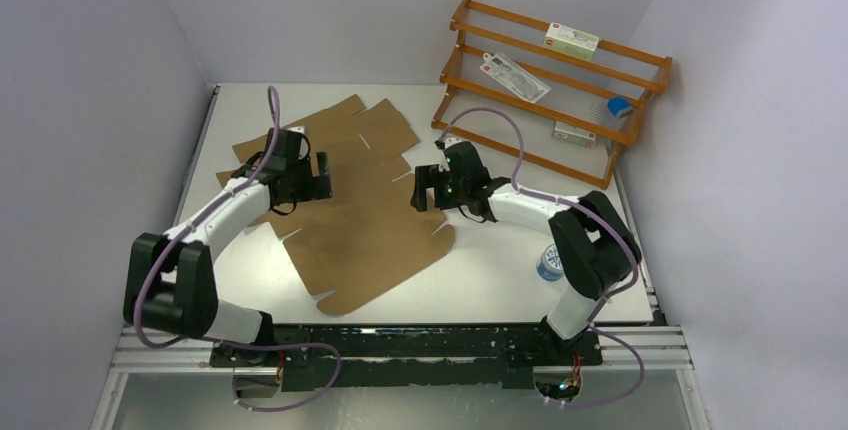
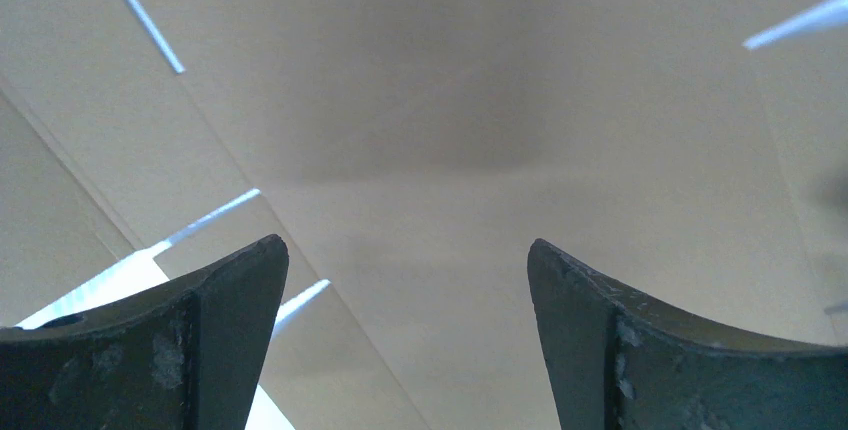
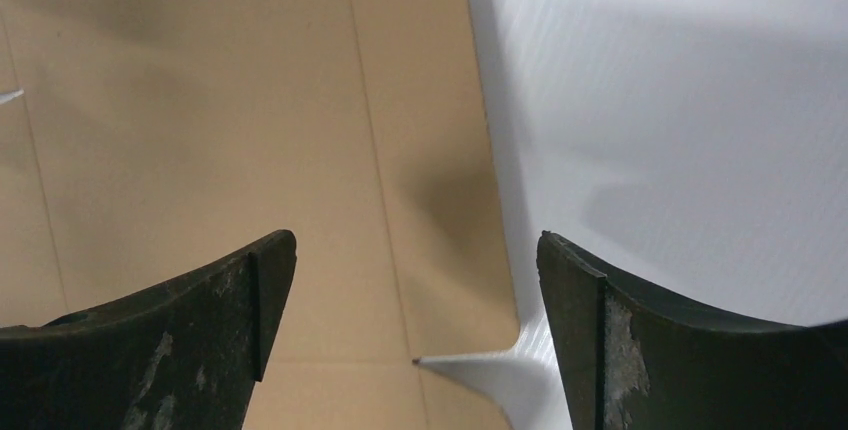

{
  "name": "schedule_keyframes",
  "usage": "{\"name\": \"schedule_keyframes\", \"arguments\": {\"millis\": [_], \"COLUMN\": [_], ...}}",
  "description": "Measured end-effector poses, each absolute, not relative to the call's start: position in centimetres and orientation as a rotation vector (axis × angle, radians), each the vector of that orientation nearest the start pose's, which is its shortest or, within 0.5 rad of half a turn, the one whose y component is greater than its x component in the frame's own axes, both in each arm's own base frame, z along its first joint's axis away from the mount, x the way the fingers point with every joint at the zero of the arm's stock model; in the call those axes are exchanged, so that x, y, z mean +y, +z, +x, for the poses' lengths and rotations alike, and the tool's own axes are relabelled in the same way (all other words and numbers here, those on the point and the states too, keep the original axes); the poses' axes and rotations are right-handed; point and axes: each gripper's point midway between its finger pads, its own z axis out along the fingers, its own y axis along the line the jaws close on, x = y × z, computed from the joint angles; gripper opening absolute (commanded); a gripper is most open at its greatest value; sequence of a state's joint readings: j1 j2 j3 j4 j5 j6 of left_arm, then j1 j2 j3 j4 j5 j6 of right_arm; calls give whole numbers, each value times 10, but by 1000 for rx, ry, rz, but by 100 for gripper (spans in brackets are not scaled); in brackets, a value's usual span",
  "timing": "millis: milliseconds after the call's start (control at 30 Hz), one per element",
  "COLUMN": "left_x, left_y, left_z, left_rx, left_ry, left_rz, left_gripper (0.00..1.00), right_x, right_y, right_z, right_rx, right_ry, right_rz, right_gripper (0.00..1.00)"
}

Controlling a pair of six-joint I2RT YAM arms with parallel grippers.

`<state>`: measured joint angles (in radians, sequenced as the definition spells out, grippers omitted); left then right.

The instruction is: Fold the paper box

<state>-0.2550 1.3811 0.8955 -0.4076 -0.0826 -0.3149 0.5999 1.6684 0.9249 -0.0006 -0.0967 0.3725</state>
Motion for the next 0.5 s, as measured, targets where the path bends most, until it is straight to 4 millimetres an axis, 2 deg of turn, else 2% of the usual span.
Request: {"name": "schedule_keyframes", "arguments": {"millis": [100,267,367,500], "left_x": [-69,-53,-48,-42], "left_y": [78,60,52,41], "left_z": [338,357,368,375], "left_rx": [2504,2551,2570,2600], "left_ry": [-138,-124,-122,-111], "left_rz": [-189,-272,-296,-295], "left_gripper": [94,93,92,91], "right_x": [266,273,280,281], "right_y": [52,29,30,27], "right_z": [341,343,344,337], "right_rx": [2360,2402,2388,2401], "right_ry": [619,668,705,738], "right_rz": [-330,-377,-396,-415], "right_gripper": [83,65,50,30]}}
